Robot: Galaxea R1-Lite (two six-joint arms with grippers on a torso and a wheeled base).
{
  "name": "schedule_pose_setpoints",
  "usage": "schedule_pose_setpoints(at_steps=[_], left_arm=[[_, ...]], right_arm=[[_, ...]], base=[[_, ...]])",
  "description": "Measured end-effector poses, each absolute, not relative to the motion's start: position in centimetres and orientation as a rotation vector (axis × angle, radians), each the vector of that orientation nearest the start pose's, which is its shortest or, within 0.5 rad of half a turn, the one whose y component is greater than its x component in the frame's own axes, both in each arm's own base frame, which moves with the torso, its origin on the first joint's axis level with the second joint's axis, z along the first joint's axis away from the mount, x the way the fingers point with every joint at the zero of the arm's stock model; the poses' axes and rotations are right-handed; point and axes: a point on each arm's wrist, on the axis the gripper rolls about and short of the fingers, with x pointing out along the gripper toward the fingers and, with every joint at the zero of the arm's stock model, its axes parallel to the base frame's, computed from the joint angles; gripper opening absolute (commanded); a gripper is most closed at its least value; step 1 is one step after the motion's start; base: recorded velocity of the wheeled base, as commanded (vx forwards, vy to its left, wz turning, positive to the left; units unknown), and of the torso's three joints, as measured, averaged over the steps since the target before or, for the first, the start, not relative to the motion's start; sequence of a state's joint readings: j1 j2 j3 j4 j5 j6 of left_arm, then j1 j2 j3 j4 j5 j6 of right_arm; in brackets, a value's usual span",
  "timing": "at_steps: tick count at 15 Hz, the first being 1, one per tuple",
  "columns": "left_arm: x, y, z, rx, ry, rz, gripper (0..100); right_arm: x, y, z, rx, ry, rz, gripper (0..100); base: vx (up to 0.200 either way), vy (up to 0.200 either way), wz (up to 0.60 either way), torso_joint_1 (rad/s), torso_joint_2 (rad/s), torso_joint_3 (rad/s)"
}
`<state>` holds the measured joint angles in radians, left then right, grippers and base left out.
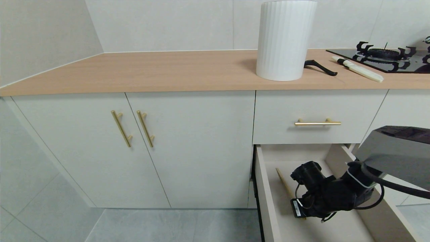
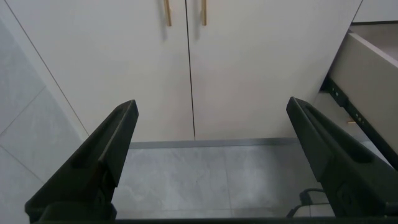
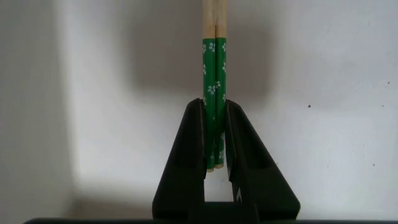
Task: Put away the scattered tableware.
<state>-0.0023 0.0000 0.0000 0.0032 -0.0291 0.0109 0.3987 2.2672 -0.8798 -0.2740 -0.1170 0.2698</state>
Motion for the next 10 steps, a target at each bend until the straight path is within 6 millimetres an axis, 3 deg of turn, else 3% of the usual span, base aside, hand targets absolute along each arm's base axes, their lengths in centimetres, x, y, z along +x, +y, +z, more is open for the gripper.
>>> schedule_pose_setpoints(at_steps=[10], left_arm=[[-2.3,-0.1,7.5,0.011,0.003,-0.032,100]], right_arm=[[31.8,13.6,-3.4,-0.051,1.127,0.1,0]], base=[[0.0,0.0,0.0,0.0,0.0,0.0]])
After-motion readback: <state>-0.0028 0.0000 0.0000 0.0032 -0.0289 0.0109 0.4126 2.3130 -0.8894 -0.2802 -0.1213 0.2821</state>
